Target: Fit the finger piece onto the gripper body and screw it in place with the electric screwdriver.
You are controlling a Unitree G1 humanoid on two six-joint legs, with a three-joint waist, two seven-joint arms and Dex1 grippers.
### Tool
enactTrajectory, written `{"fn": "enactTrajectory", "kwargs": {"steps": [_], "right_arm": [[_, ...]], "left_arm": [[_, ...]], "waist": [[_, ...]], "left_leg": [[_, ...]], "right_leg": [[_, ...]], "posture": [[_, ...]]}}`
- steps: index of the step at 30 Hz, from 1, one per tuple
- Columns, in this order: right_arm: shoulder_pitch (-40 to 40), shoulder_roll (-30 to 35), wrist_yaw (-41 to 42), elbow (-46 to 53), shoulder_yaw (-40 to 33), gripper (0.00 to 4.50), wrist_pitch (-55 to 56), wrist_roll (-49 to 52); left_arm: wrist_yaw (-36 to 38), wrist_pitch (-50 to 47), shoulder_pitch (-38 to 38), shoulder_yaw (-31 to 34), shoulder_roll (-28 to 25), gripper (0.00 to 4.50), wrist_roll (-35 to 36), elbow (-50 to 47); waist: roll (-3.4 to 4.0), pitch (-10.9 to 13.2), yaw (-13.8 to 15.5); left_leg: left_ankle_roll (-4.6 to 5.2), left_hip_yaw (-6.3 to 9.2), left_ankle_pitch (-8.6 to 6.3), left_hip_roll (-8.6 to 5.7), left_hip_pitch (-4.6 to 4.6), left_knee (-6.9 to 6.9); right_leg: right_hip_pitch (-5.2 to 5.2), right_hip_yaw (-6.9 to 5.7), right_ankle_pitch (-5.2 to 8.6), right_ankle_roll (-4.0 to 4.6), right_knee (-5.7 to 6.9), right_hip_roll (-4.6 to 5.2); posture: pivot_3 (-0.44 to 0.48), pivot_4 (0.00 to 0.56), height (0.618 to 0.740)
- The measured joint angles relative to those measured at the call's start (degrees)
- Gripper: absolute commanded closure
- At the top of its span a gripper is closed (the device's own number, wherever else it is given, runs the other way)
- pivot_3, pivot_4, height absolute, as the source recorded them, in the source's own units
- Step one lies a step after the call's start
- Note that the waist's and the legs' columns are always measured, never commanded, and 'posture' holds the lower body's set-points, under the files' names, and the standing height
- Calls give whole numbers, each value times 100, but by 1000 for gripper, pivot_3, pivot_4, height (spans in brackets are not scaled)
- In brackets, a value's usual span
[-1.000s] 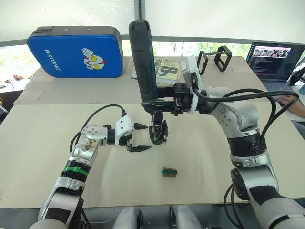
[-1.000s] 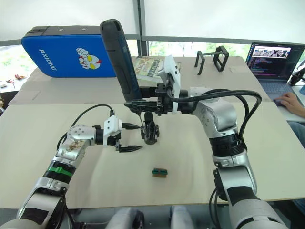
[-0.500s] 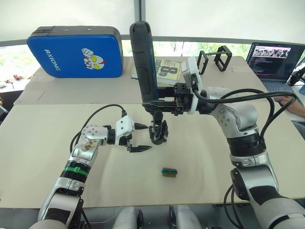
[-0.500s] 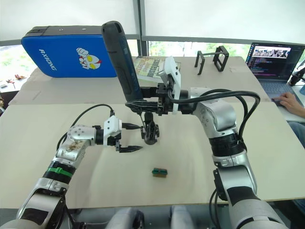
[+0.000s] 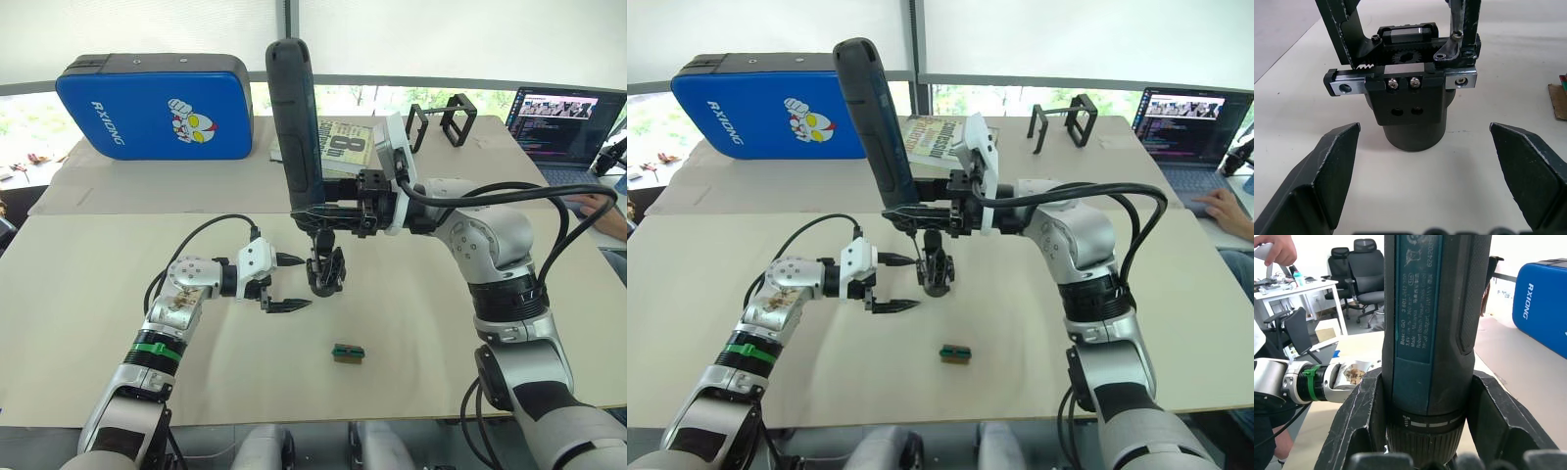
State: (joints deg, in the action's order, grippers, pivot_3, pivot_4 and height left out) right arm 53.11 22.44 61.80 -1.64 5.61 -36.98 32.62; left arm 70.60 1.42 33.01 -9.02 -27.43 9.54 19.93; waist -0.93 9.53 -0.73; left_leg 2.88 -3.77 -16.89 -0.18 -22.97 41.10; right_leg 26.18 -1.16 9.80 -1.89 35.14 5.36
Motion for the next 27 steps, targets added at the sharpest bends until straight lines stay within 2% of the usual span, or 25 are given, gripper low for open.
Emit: {"fn": "enactTrajectory", "kwargs": {"steps": [27], "right_arm": [[2, -1, 29, -122, 3, 2589, 94, -93]], "left_arm": [[-5, 0, -1, 2, -10, 0, 0, 0]], "waist": [[0, 0, 0]], "left_leg": [[-1, 0, 1, 0, 0, 0]], "right_leg": [[0, 0, 0, 0, 0, 0]], "posture": [[0, 150, 740]]}}
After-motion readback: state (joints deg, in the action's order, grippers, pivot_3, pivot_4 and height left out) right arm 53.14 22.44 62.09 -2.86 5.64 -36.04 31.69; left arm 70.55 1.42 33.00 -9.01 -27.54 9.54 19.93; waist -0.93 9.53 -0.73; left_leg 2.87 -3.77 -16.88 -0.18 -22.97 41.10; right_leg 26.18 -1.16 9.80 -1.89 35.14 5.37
